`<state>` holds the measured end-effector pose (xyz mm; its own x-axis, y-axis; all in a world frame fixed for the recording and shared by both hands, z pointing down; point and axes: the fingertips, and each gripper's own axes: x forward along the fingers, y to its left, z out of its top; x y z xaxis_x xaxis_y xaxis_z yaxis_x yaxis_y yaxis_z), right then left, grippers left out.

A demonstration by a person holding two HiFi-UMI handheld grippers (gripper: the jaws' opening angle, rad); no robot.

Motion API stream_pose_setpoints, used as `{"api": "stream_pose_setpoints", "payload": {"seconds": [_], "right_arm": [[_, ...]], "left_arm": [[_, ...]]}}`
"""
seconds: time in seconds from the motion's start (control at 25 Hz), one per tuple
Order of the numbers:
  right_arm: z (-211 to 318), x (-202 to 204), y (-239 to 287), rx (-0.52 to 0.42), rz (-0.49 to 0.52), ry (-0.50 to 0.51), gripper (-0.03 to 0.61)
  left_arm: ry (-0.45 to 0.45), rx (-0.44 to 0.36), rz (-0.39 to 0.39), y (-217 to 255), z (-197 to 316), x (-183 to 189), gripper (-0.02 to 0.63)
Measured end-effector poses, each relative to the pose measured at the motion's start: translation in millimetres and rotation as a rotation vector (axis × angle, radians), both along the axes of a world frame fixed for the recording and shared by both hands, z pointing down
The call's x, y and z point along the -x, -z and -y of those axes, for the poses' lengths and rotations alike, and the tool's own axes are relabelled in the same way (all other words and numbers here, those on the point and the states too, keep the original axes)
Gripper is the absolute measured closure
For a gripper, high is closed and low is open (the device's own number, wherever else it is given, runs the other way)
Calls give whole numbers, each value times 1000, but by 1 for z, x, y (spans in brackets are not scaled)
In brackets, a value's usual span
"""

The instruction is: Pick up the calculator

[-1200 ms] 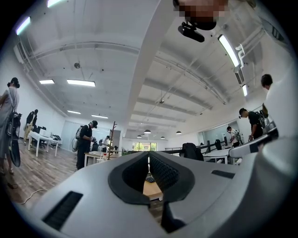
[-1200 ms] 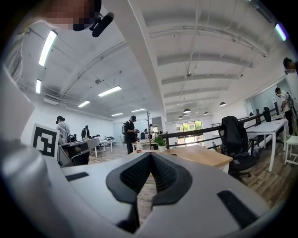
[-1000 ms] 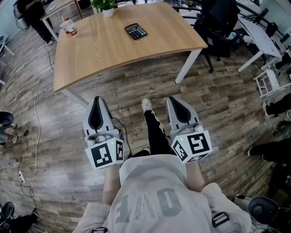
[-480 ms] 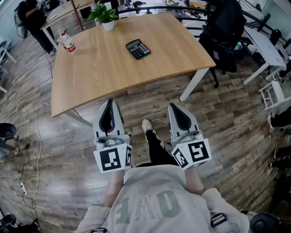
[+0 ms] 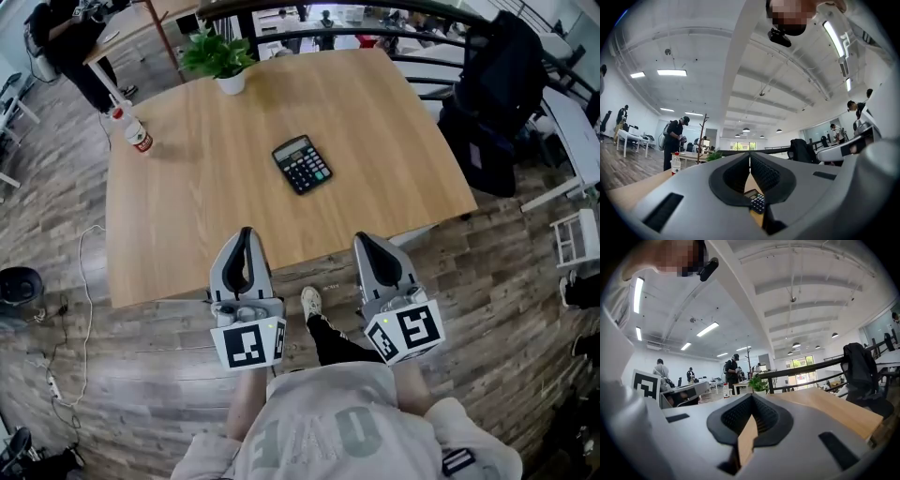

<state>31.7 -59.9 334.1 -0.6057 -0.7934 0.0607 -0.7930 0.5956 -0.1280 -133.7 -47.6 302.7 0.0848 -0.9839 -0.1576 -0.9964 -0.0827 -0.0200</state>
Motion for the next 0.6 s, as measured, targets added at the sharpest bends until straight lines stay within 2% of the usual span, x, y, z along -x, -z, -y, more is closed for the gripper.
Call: {"api": "stream_pose_setpoints", "payload": {"seconds": [0.28, 0.44, 0.6], "right_arm": [[88, 19, 23, -19, 30, 76, 560], [117, 20, 27, -7, 75, 72, 560], [130, 14, 28, 0, 94, 68, 560]], "left_arm": [[76, 33, 21, 26, 72, 23, 601], [114, 40, 56, 43, 95, 35, 602], [114, 39, 43, 47, 114, 38, 602]]}}
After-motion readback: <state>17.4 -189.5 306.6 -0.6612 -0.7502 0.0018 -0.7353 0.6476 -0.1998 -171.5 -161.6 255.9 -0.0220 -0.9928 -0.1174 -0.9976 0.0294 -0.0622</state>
